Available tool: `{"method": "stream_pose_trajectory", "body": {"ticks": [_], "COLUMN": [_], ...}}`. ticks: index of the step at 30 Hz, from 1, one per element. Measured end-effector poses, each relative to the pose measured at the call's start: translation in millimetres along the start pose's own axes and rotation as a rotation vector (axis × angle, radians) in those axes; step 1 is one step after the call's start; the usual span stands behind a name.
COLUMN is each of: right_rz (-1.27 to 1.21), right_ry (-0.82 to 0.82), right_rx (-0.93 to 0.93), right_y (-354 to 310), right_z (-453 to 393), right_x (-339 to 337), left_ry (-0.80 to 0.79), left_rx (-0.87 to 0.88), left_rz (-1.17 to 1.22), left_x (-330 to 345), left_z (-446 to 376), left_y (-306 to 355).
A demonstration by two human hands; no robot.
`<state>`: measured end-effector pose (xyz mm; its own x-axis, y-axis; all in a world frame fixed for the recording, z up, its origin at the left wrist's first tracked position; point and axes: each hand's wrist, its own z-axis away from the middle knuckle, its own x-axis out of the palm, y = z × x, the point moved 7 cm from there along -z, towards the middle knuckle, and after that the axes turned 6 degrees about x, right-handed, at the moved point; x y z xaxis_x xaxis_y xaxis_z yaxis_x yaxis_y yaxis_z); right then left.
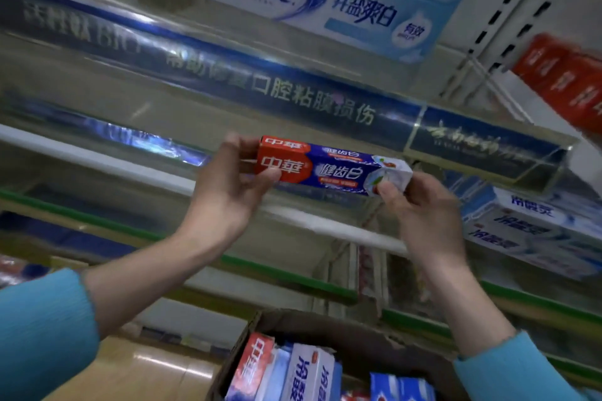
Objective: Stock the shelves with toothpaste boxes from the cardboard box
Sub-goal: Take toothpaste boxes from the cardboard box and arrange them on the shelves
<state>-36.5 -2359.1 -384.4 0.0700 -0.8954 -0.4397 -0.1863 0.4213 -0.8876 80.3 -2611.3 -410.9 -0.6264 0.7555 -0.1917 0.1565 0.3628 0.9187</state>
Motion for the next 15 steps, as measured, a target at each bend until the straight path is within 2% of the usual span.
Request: {"method": "stream_pose_trajectory", "body": {"ticks": [6, 10, 15], "right_rz": [0.122, 0.185, 0.148], "right_ry": [0.015, 0.112, 0.168], "right_rx": [-0.146, -0.093, -0.085], "right_y": [9.5, 18.9, 20.2], "right_z": [-29.4, -59.2, -79.4], "right_x": [10.2, 7.4, 6.4], "left_ry": [0.004, -0.014, 0.021], "left_rx": [0.177, 0.097, 0.069], "left_rz": [-0.196, -0.387, -0.422], "left_x": [16.1, 33.7, 51.7], "left_z": [-47.5, -82.0, -99.8], "left_y": [-0.6, -11.3, -16.2]}}
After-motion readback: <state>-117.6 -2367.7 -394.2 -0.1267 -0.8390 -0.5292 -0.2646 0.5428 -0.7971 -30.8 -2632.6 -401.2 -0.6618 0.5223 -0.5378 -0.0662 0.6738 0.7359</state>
